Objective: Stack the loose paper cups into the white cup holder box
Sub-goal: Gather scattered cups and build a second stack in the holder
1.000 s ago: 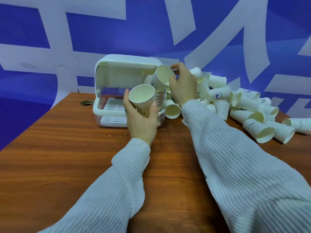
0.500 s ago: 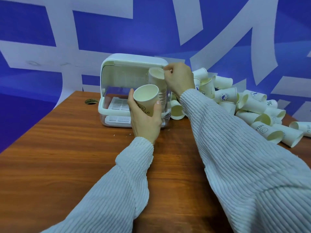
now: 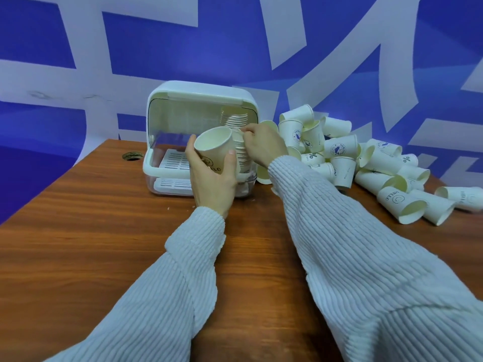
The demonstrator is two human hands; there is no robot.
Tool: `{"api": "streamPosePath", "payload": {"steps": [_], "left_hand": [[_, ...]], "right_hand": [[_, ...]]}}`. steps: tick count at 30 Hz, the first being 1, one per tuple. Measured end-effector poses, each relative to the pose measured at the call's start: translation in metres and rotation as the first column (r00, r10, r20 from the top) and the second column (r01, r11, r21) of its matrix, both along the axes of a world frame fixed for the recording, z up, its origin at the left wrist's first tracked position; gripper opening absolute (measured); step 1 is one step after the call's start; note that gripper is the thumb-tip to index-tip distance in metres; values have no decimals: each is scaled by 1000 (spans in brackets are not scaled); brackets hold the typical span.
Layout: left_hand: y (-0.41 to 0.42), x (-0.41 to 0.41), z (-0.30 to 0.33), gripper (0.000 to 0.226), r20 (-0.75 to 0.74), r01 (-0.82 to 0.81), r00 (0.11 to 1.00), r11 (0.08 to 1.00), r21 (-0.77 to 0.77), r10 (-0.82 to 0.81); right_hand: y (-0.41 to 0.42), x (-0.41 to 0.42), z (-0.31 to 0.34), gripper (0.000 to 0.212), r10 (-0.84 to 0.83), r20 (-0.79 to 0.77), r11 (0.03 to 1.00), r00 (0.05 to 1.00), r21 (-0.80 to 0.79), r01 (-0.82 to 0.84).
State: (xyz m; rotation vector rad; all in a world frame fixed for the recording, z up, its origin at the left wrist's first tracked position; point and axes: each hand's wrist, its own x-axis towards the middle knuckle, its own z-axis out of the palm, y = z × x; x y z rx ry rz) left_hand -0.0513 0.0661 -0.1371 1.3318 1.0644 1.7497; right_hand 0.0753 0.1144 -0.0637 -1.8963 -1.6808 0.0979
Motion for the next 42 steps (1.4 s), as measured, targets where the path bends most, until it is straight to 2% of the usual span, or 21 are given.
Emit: {"api": "streamPosePath", "payload": {"steps": [3, 5, 11, 14, 17, 24, 35, 37, 42], "left_hand": [[5, -2, 13, 81, 35, -6, 999, 999, 36, 5], [12, -2, 25, 76, 49, -19, 999, 998, 58, 16], [29, 1, 65, 70, 101, -70, 993, 992, 105, 60], [38, 5, 69, 82, -12, -25, 1000, 994, 107, 26], [47, 7, 64, 80, -146, 11, 989, 994, 106, 5], [50, 7, 71, 73, -278, 87, 959, 987, 136, -46], [48, 8, 74, 73, -249, 83, 967, 988, 127, -49], [46, 10, 76, 71, -223, 104, 972, 986, 127, -74], [49, 11, 76, 59, -275, 81, 961, 989, 124, -44]], "right_hand": [[-1, 2, -4, 44, 46, -224, 999, 973, -9, -50], [-2, 1, -10, 43, 59, -306, 998, 950, 16, -57], [1, 5, -10, 42, 63, -201, 998, 978, 31, -58], [-1, 4, -12, 41, 58, -148, 997, 987, 59, -49], [-3, 4, -14, 40, 49, -105, 995, 993, 90, -40], [-5, 3, -16, 37, 65, -211, 995, 975, 93, -46], [-6, 4, -17, 37, 62, -224, 995, 973, 85, -44], [-6, 4, -18, 33, 50, -222, 996, 974, 79, -33], [-6, 5, -19, 31, 51, -268, 996, 962, 79, -31]]}}
